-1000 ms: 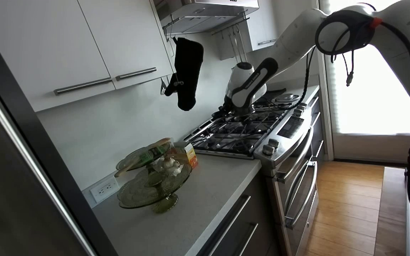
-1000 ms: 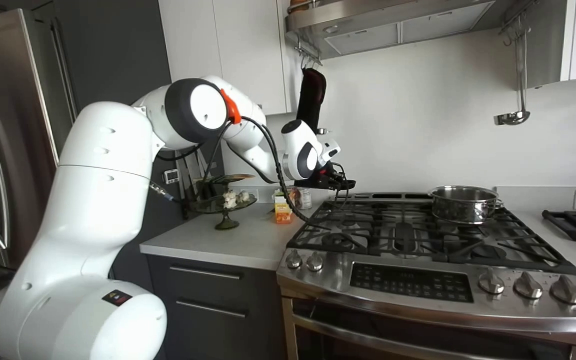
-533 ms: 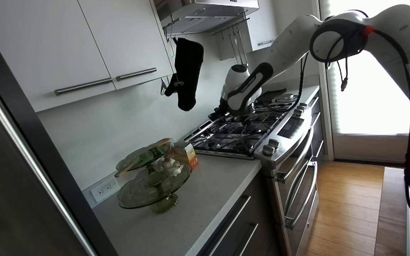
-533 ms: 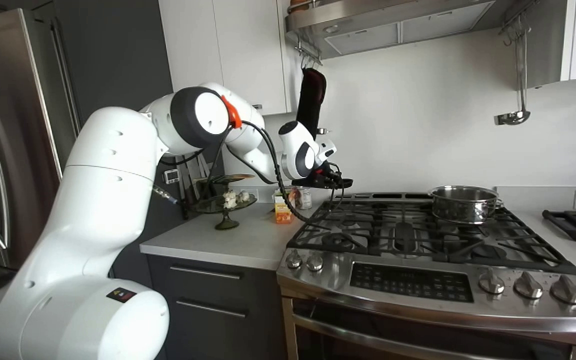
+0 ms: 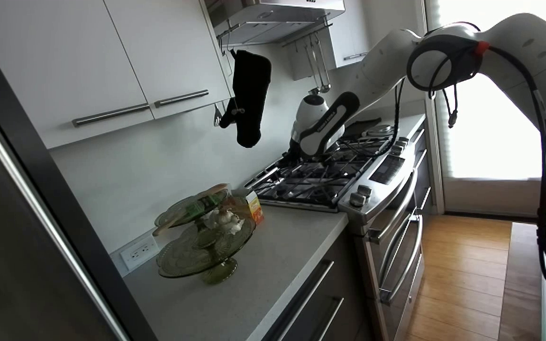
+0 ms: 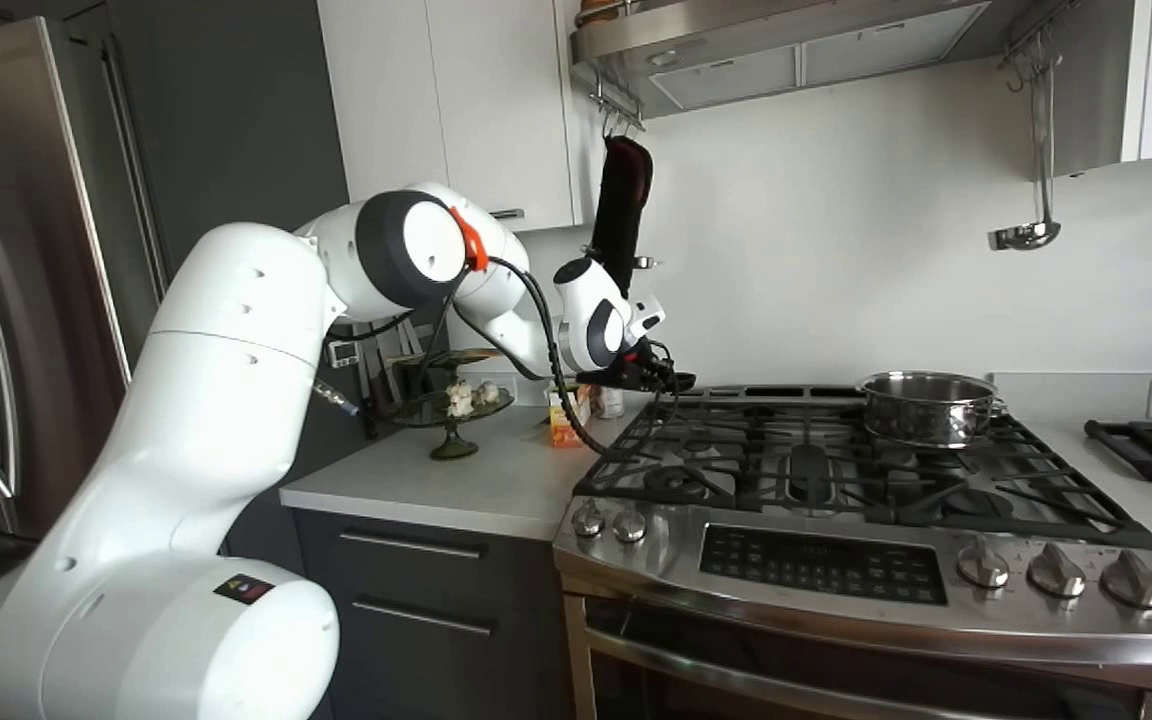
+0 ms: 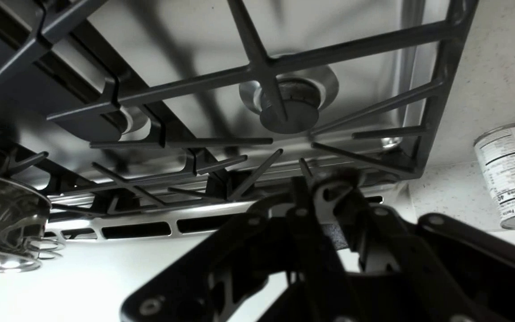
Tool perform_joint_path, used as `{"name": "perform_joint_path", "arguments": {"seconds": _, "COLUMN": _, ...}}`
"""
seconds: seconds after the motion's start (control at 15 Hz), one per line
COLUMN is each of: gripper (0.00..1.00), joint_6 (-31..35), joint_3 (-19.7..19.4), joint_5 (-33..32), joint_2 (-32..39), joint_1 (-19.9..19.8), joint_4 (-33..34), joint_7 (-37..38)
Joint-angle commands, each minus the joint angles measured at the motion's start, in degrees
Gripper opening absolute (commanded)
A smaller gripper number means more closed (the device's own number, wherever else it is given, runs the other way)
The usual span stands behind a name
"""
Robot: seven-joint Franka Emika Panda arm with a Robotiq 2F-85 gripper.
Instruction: Move the black pan to the back left side of the stove
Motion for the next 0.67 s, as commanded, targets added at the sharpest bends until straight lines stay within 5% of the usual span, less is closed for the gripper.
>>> {"name": "perform_joint_path", "arguments": {"seconds": 0.0, "gripper": 0.05, "joint_6": -0.8, "joint_3": -1.2, "joint_5": 0.5, "joint_2": 5.9, "joint_1": 1.1, "joint_4": 6.5, "joint_7": 4.2}}
{"name": "perform_joint_path", "arguments": {"seconds": 0.6, "gripper": 0.05, "joint_6": -2.8, "joint_3": -4.5, "joint_5": 0.0, "joint_2": 18.2, "joint_1": 2.1, "joint_4": 21.2, "joint_7": 14.1}}
